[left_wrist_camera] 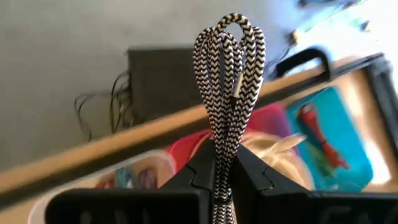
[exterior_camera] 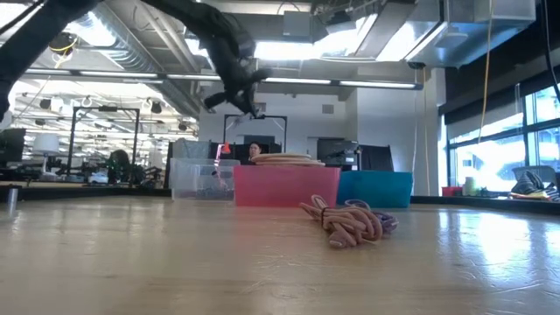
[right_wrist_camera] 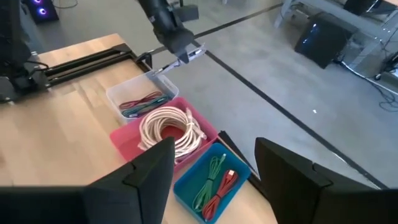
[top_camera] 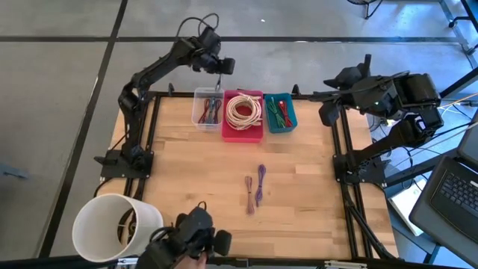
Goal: Pick & Place USB Port
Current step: Put the white charger cable into the transparent bin
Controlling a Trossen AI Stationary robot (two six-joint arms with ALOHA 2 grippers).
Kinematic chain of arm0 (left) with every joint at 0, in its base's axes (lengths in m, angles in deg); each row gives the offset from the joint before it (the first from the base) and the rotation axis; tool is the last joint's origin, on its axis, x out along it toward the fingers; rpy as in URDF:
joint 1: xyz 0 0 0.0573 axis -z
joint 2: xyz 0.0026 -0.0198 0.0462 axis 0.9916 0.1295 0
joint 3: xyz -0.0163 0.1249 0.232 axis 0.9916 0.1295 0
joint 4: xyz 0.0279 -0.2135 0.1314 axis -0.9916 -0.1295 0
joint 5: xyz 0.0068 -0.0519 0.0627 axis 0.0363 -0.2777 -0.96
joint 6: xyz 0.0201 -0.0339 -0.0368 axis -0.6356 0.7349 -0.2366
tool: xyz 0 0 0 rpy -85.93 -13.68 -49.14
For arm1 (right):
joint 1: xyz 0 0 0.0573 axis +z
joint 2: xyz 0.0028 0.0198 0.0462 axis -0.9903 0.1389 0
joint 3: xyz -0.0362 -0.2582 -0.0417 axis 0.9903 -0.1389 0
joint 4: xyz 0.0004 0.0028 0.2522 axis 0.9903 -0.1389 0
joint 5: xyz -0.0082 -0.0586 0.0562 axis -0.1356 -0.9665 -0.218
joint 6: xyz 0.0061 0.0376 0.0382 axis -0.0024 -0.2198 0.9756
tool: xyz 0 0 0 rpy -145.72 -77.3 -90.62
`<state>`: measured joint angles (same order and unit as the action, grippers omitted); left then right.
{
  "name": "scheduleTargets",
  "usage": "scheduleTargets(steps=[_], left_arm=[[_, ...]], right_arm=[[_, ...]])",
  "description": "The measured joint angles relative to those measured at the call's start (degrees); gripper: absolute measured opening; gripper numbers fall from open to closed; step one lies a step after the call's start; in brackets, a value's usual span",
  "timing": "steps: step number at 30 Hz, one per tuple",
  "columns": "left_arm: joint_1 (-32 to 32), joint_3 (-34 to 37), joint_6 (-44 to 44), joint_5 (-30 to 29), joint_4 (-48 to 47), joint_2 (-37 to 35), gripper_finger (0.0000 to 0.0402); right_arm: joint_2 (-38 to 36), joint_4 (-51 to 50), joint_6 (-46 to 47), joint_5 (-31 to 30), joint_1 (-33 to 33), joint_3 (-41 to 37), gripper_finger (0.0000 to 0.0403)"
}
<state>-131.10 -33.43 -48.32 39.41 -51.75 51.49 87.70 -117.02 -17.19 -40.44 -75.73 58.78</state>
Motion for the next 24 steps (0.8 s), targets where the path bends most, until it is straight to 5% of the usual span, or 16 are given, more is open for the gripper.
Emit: scheduleTargets(steps=[10, 24], left_arm=[[2.0, 2.1, 3.4, -5.2, -17.0, 1.0, 0.0018], [4.3, 21.3, 9.5, 1.8, -2.2, -0.6, 0.0018]], right_arm=[[0.0, 0.0, 0.8, 3.3, 0.0, 0.0, 0.0225], [0.0, 0.0, 0.4, 4.2, 0.0, 0.0, 0.0225]])
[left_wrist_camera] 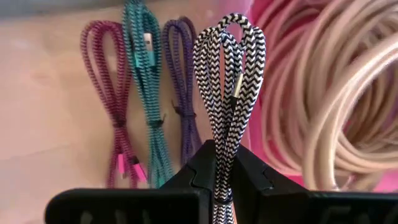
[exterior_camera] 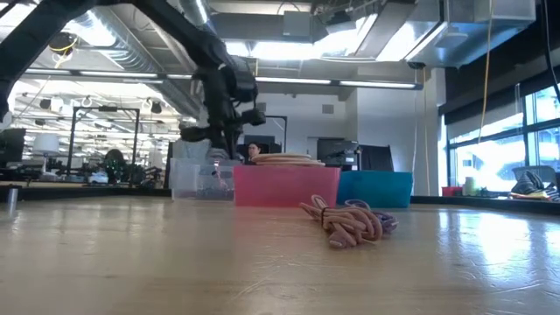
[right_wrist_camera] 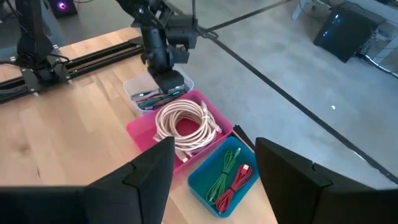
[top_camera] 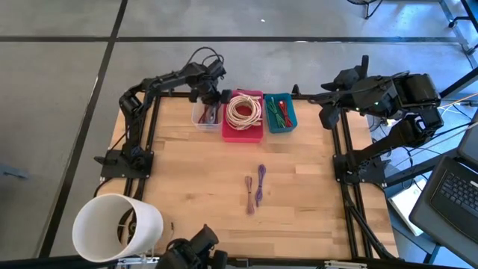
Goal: Pick & Place USB Port
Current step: Put the white charger cable into the transparent bin
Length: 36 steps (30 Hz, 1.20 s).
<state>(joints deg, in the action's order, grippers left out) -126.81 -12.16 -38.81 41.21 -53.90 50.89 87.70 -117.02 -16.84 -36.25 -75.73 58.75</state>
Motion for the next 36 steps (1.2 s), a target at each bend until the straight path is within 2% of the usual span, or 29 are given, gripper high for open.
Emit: scheduleTargets(steps=[17, 29, 36], left_arm=[[-1.4, 13.1, 4.3, 1.3, 15.0, -0.2, 0.0018], [-3.0, 13.9, 4.1, 2.2, 16.3, -0.2, 0.002], [-2.9, 14.0, 2.4, 3.1, 17.2, -0.3, 0.006]], right_arm=[[0.0, 0.0, -1.1, 0.0, 0.0, 0.0, 0.0225], [0.0, 0.0, 0.4, 0.0, 0.0, 0.0, 0.0225], [0.0, 0.0, 0.7, 0.0, 0.0, 0.0, 0.0225]])
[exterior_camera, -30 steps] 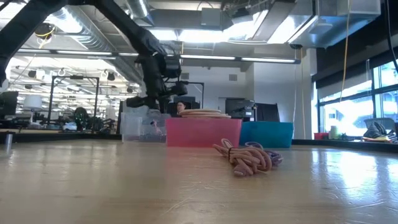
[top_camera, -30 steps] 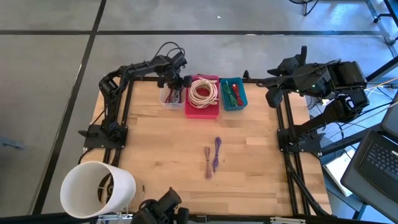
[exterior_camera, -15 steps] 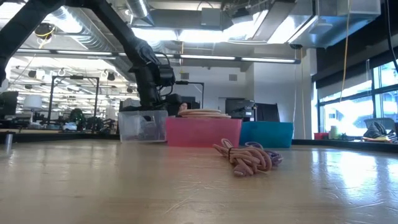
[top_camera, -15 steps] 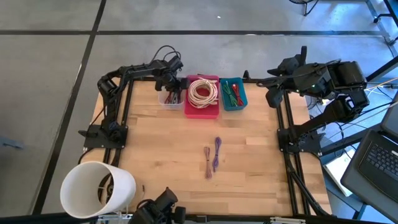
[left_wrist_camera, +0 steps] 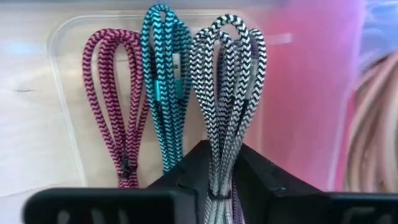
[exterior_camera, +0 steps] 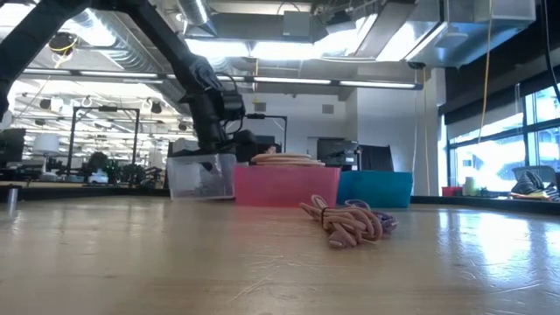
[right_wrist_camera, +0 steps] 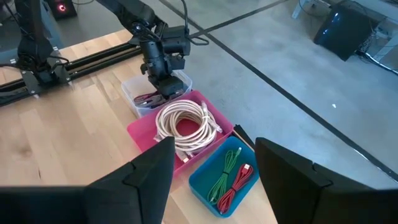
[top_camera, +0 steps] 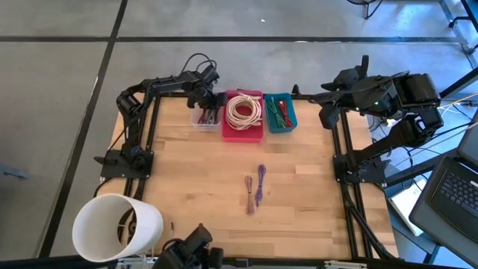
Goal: Pick & Place USB Port
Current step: Put the white charger cable into the transparent bin, then put the purple charger cable into the blue bin
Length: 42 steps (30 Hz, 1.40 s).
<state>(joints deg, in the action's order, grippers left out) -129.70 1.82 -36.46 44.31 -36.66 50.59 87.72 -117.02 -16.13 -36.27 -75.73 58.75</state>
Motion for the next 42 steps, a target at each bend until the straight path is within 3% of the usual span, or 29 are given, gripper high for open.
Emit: scheduleTargets(steps=[7, 12, 19, 23, 29, 33, 42], left_arm=[[0.3, 0.1, -0.9, 0.7, 1.5, -1.9, 0.0123], [0.3, 0.1, -1.0, 1.3, 1.4, -7.1, 0.0159], [2.9, 0.1, -2.9, -4.5, 1.5, -21.6, 0.0172], [7.5, 0.1, -6.0, -5.3, 0.1, -31.2, 0.0167], [18.6, 0.1, -7.3, -17.9, -1.4, -43.8, 0.0155], [25.1, 0.1, -11.3, -26.0, -0.6, -50.6, 0.0149], [30.5, 0.1, -22.0, -31.7, -0.6, -59.4, 0.0152]], right_arm=[[0.0, 0.0, 0.7, 0.0, 0.0, 0.0, 0.0225], [0.0, 0.0, 0.6, 0.0, 0.0, 0.0, 0.0225], [0.0, 0.0, 0.9, 0.4, 0.0, 0.0, 0.0225], [0.2, 0.0, 3.1, 5.3, 0.0, 0.0, 0.0225], [3.6, 0.0, 8.7, 14.5, 0.2, 0.0, 0.0225], [8.4, 0.0, 14.8, 17.6, 2.7, 0.0, 0.0225], [24.8, 0.0, 28.7, 17.0, 8.8, -0.1, 0.0225]])
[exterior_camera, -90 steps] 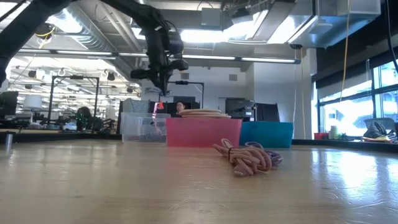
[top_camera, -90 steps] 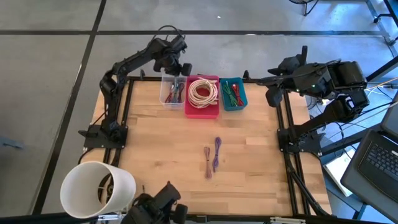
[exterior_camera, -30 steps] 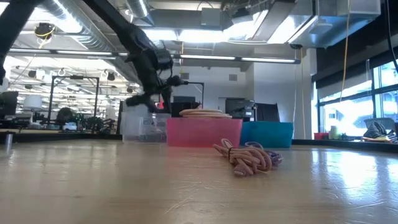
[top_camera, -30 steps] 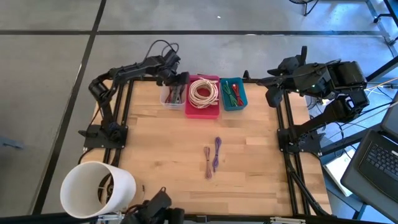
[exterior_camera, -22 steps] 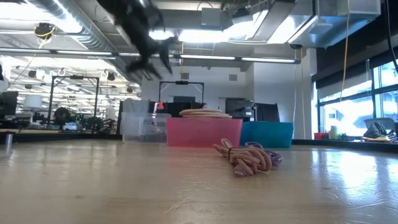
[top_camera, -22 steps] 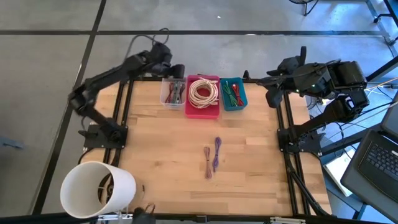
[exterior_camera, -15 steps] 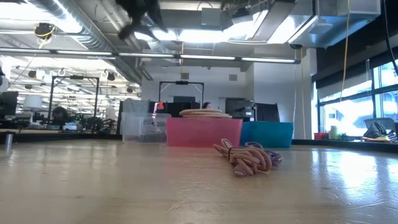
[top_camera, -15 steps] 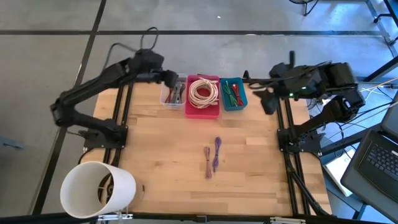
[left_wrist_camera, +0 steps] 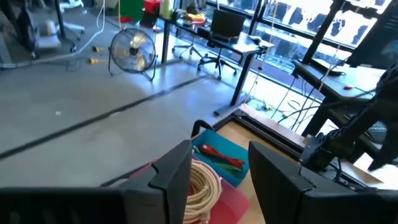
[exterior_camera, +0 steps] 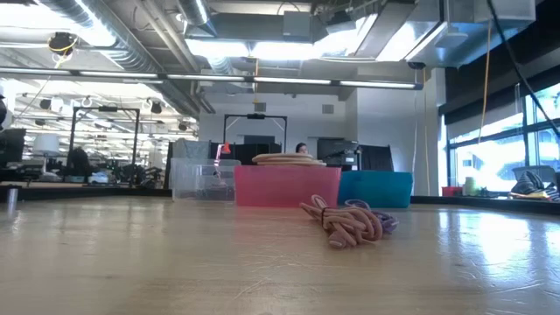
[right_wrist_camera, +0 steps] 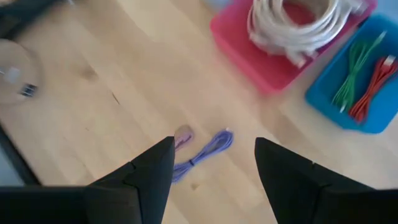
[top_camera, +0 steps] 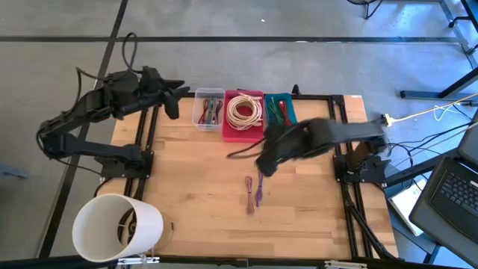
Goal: Pick & Place USB Port
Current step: Put the purple charger cable into the blue bin
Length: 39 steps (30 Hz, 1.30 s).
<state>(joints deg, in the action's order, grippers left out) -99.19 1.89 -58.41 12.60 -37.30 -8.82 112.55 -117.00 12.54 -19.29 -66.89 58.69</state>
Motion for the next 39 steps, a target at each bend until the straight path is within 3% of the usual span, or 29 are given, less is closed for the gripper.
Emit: scheduleTargets(steps=[9, 14, 19, 24, 27, 33, 36, 39], left_arm=[[0.2, 0.0, -6.1, 0.2, -0.3, -0.3, 0.0148], [0.2, 0.0, -7.4, 1.8, -2.4, -0.5, 0.0152], [0.2, 0.0, -6.3, 1.6, -8.6, -0.8, 0.0149], [0.2, 0.0, -4.3, 1.4, -13.5, -1.3, 0.0144], [0.2, 0.1, -4.2, 1.3, -15.3, -2.0, 0.0144], [0.2, 2.0, -3.1, 0.7, -15.4, -4.8, 0.0143], [0.2, 3.8, -2.0, 0.6, -14.4, -6.4, 0.0143], [0.2, 6.0, -1.4, 0.0, -12.2, -7.6, 0.0143]], right_arm=[[13.2, 0.0, 5.6, 1.5, -1.0, 0.0, 0.0175], [16.9, 0.0, 4.1, 6.9, -3.4, 0.0, 0.0143], [20.0, 1.3, 2.4, 13.2, -4.4, 0.0, 0.0136], [21.5, 0.5, 1.9, 15.0, -4.2, -1.5, 0.0141], [21.0, 0.2, 2.4, 16.5, -3.8, -8.3, 0.0142], [11.8, 1.0, 6.9, 22.1, -3.0, -33.2, 0.0142], [3.3, 12.0, 13.2, 22.4, -2.9, -40.6, 0.0142], [-4.8, 34.2, 20.6, 17.5, -2.0, -47.2, 0.0142]])
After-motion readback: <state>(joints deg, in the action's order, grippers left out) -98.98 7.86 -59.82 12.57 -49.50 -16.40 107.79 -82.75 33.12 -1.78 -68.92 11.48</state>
